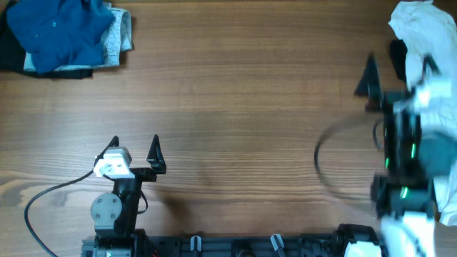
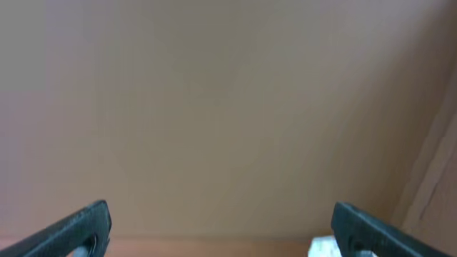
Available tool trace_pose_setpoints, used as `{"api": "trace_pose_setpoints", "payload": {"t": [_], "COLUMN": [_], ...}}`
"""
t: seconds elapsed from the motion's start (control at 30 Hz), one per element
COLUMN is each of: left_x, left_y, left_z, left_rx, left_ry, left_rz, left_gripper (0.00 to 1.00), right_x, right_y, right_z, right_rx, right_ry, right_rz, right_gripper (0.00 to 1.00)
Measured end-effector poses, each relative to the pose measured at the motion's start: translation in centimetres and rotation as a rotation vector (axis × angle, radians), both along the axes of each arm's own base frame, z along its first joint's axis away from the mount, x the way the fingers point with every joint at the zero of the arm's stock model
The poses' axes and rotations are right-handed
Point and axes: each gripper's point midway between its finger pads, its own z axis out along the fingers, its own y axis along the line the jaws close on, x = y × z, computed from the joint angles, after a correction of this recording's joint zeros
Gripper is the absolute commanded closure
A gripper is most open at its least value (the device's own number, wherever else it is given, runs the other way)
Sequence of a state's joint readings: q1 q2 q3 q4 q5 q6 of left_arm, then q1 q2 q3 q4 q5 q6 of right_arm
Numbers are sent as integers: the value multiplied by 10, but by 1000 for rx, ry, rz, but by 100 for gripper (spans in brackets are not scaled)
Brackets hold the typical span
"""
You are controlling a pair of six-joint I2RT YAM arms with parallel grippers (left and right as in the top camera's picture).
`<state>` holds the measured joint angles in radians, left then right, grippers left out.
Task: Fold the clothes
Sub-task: 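Reach the right gripper to the white shirt and grasp it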
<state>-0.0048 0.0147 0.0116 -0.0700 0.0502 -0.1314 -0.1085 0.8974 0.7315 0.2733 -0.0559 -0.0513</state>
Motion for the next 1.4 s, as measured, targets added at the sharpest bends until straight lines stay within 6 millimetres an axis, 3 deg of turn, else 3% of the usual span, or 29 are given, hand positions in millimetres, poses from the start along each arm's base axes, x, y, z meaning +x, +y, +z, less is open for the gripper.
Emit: {"api": "trace_pose_setpoints", "payload": {"t": [0.17, 0.2, 0.23, 0.3, 0.43, 0.53, 0.63, 0.87, 1.0, 1.2, 1.3, 1.4], "left_x": [0, 0, 0, 0, 0, 0, 0, 0, 0, 0, 0, 0], "left_y": [0, 0, 0, 0, 0, 0, 0, 0, 0, 0, 0, 0], "left_z": [0, 0, 0, 0, 0, 0, 0, 0, 0, 0, 0, 0], "left_rx": [0, 0, 0, 0, 0, 0, 0, 0, 0, 0, 0, 0], "left_ry": [0, 0, 0, 2, 1, 1, 1, 1, 1, 1, 1, 1], "left_rz": [0, 0, 0, 0, -1, 0, -1, 0, 0, 0, -1, 0], "left_gripper": [0, 0, 0, 0, 0, 0, 0, 0, 0, 0, 0, 0], "right_x": [77, 104, 117, 126, 151, 150, 149, 168, 171, 155, 147, 147], "right_y": [-23, -41, -50, -65, -117, -143, -156, -181, -215, -265, -278, -283], "right_z": [-30, -45, -45, -63, -91, -125, -150, -160, -189, -256, -272, -275], "right_rx": [-36, -31, -32, -9, 62, 113, 139, 165, 280, 527, 593, 618], "right_ry": [304, 445, 460, 582, 753, 850, 902, 839, 824, 857, 867, 858], "right_rz": [-31, -50, -63, -71, -116, -146, -161, -205, -231, -302, -333, -343], "right_gripper": [0, 0, 0, 0, 0, 0, 0, 0, 0, 0, 0, 0]}}
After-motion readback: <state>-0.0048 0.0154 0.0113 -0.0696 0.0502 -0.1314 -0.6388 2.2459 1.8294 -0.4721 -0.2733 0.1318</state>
